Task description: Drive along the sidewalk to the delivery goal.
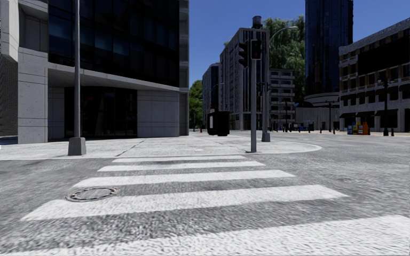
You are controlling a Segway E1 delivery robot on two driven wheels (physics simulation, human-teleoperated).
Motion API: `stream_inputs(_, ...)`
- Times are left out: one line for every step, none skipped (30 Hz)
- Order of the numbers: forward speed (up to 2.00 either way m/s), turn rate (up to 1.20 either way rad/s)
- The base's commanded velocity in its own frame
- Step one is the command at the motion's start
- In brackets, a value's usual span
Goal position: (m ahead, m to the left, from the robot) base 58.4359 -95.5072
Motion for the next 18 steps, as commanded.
stream_inputs(2.00, 0.21)
stream_inputs(2.00, 0.12)
stream_inputs(2.00, 0.09)
stream_inputs(2.00, 0.08)
stream_inputs(2.00, 0.08)
stream_inputs(2.00, 0.08)
stream_inputs(2.00, 0.08)
stream_inputs(2.00, 0.00)
stream_inputs(2.00, 0.00)
stream_inputs(2.00, 0.00)
stream_inputs(2.00, 0.00)
stream_inputs(2.00, 0.00)
stream_inputs(2.00, 0.00)
stream_inputs(2.00, 0.00)
stream_inputs(2.00, 0.00)
stream_inputs(2.00, 0.00)
stream_inputs(2.00, 0.00)
stream_inputs(2.00, 0.00)
